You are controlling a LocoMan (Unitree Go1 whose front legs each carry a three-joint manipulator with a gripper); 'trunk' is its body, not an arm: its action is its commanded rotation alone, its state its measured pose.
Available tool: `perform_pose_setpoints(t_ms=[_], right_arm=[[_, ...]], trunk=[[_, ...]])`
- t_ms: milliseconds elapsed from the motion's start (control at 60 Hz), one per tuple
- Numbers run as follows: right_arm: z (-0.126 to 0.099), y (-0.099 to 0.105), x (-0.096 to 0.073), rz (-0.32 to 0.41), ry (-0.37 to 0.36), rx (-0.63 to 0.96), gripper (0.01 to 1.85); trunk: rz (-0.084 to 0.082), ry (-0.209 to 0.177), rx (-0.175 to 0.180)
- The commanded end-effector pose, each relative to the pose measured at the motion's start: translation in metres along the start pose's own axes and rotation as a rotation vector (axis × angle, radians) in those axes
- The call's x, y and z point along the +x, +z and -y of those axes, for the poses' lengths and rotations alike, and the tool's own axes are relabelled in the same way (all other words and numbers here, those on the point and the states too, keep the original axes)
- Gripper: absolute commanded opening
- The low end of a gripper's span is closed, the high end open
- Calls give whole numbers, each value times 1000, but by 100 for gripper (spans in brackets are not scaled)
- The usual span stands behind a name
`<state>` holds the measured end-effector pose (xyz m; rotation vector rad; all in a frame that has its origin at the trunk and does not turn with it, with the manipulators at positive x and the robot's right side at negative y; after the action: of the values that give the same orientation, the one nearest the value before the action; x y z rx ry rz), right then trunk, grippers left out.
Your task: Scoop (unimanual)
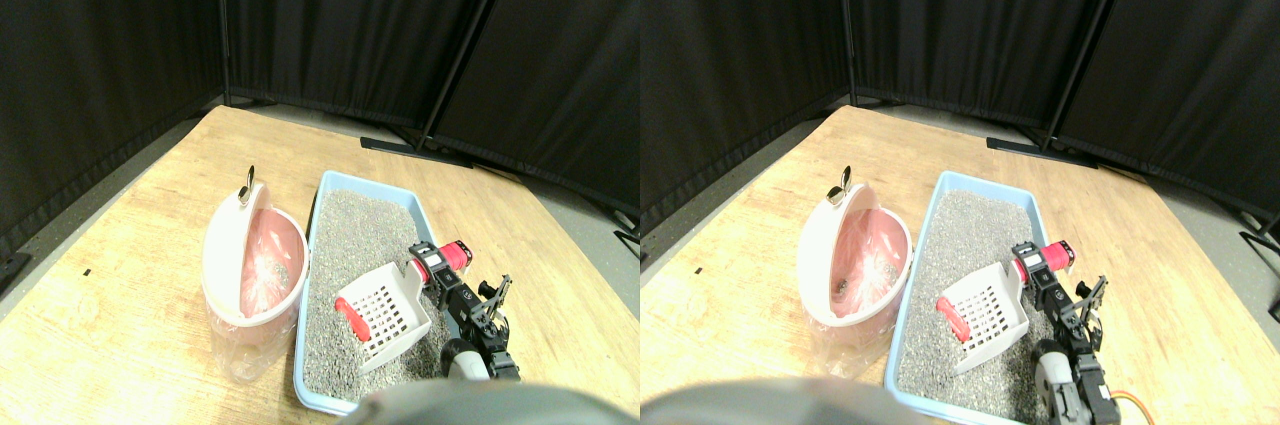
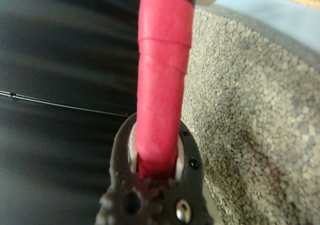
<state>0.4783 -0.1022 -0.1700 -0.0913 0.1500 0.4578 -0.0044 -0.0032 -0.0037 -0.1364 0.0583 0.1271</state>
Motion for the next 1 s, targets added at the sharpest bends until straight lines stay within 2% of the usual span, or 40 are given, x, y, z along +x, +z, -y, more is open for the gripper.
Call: perform_pose_setpoints(t_ms=[17,117,283,533,617,800,850,1000], right_arm=[[11,12,1,97,-21,16,5],[21,13,-3,123,-23,49,5],[35,20,-10,141,-80,130,5],[50,34,-17,233,-111,280,5],[55,37,-14,266,-98,339,5],[56,40,-10,271,-139,373,5],[55,40,-9,271,-169,424,5],[55,35,-4,286,-192,496,5]], trunk=[[-14,1,-10],[-13,-6,-4],[-10,-17,4],[-2,-24,9],[3,-25,10],[6,-19,4],[7,-17,2],[10,-13,-4]])
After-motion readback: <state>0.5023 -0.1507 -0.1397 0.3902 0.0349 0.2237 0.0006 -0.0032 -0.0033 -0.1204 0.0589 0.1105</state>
